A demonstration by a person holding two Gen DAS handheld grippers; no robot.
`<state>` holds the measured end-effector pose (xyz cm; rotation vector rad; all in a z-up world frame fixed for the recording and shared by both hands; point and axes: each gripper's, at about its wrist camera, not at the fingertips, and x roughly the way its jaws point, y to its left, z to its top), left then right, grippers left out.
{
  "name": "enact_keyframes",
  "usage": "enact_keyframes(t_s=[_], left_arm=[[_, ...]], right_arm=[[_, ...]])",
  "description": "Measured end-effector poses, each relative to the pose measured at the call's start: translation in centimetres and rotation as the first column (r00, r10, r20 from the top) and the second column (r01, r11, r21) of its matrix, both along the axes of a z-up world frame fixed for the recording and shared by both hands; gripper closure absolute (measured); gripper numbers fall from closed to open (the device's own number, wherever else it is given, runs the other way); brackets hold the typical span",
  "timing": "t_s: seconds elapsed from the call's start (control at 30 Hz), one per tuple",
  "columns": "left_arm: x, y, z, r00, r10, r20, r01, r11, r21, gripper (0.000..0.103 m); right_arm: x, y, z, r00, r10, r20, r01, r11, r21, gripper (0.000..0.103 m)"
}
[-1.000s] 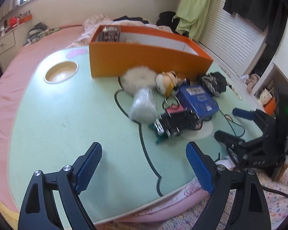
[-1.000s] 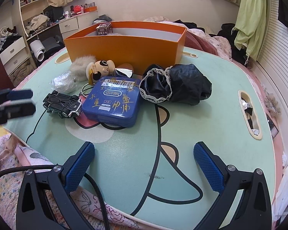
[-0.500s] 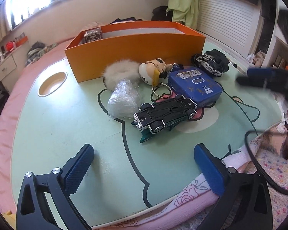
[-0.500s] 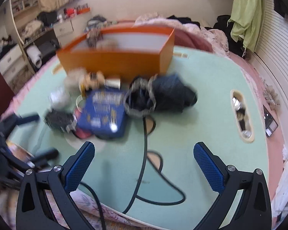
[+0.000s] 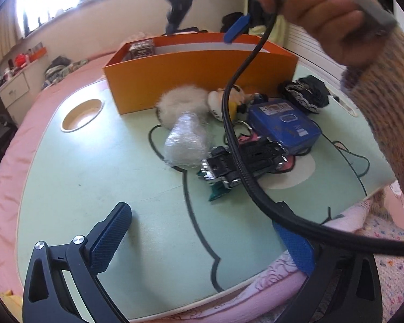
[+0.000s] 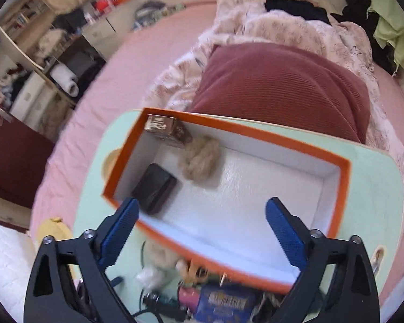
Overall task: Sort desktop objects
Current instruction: 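Reach into the box and grasp the brown fluffy pom-pom with the right gripper, then lift the pom-pom out and release it on top of the blue tin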
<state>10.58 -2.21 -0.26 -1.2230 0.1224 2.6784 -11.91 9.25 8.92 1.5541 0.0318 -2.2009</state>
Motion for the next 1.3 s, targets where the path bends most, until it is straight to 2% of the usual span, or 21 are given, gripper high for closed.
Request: enact_keyframes(t_s=[0.03,0.13,0.2,0.23,0.27,0.3,0.33,0.4,0.6,0.73,0.83,0.9,1.03,1.1,1.2,1.23,1.27,1.3], left_arm=[[-0.1,-0.3,0.0,1.000,0.014,-0.002,-0.014,1.000,0.001,0.000],[-0.2,-1.0,-0.1,0.999,0.045,-0.009,-0.045,0.999,0.008,0.000],[-0.3,-1.2,-0.1,0.999,0.049,-0.010,-0.049,0.999,0.009,0.000],[-0.3,-1.3,-0.2,0.999,0.049,-0.009,-0.049,0.999,0.011,0.000],[-0.4,-1.3,-0.2,0.999,0.048,-0.010,-0.048,0.999,0.012,0.000],[-0.4,-1.3,-0.2,0.999,0.047,-0.012,-0.047,0.999,0.013,0.000],[-0.3,-1.3,-0.3,0.999,0.046,-0.013,-0.046,0.999,0.013,0.000],[-0.3,-1.3,-0.3,0.999,0.046,-0.014,-0.046,0.999,0.014,0.000],[0.0,-1.2,-0.3,0.999,0.047,-0.015,-0.047,0.999,0.014,0.000],[-0.1,-1.2,-0.2,0.999,0.049,-0.013,-0.049,0.999,0.010,0.000],[-0.2,-1.2,-0.2,0.999,0.049,-0.011,-0.049,0.999,0.009,0.000],[-0.2,-1.2,-0.2,0.999,0.049,-0.010,-0.049,0.999,0.009,0.000],[-0.3,-1.2,-0.2,0.999,0.049,-0.010,-0.049,0.999,0.009,0.000],[-0.3,-1.2,-0.2,0.999,0.049,-0.010,-0.049,0.999,0.010,0.000],[-0.3,-1.2,-0.1,0.999,0.049,-0.011,-0.049,0.999,0.011,0.000],[-0.3,-1.2,-0.1,0.999,0.049,-0.011,-0.049,0.999,0.010,0.000],[-0.3,-1.2,-0.1,0.999,0.049,-0.010,-0.049,0.999,0.010,0.000],[-0.3,-1.2,-0.1,0.999,0.049,-0.010,-0.049,0.999,0.010,0.000]], right_arm=[[-1.3,-1.2,-1.0,1.000,-0.005,0.028,0.004,0.999,0.050,0.019],[-3.1,-2.5,-3.6,0.995,-0.029,0.091,0.018,0.994,0.111,0.030],[-3.8,-2.8,-4.7,0.992,-0.031,0.126,0.015,0.992,0.123,0.044],[-4.0,-3.0,-5.4,0.989,-0.031,0.148,0.013,0.992,0.122,0.048],[-4.0,-3.1,-5.8,0.988,-0.035,0.149,0.017,0.992,0.122,0.056],[-3.8,-3.2,-5.5,0.991,-0.033,0.133,0.016,0.991,0.130,0.075],[-3.5,-3.1,-5.1,0.992,-0.019,0.123,0.002,0.990,0.139,0.079],[-2.8,-2.4,-3.9,0.994,-0.015,0.106,0.002,0.992,0.124,0.079],[2.2,2.1,2.0,0.999,-0.024,-0.046,0.024,1.000,0.011,0.079],[6.3,4.7,3.7,0.995,-0.010,-0.102,0.002,0.997,-0.074,0.079],[8.7,6.4,3.5,0.994,0.006,-0.109,-0.016,0.995,-0.094,0.079],[9.3,6.4,2.3,0.994,0.019,-0.104,-0.028,0.996,-0.087,0.078],[10.5,6.7,-0.3,0.995,0.041,-0.094,-0.043,0.999,-0.027,0.077],[10.4,6.9,-1.2,0.996,0.045,-0.082,-0.050,0.997,-0.060,0.076],[10.7,7.8,-1.0,0.990,0.006,-0.139,-0.018,0.996,-0.085,0.072],[11.1,8.1,-0.7,0.985,-0.005,-0.172,-0.010,0.997,-0.083,0.071],[11.8,8.4,-0.3,0.978,-0.012,-0.207,-0.006,0.996,-0.086,0.062],[12.3,8.7,0.0,0.974,-0.013,-0.228,-0.009,0.996,-0.092,0.049]])
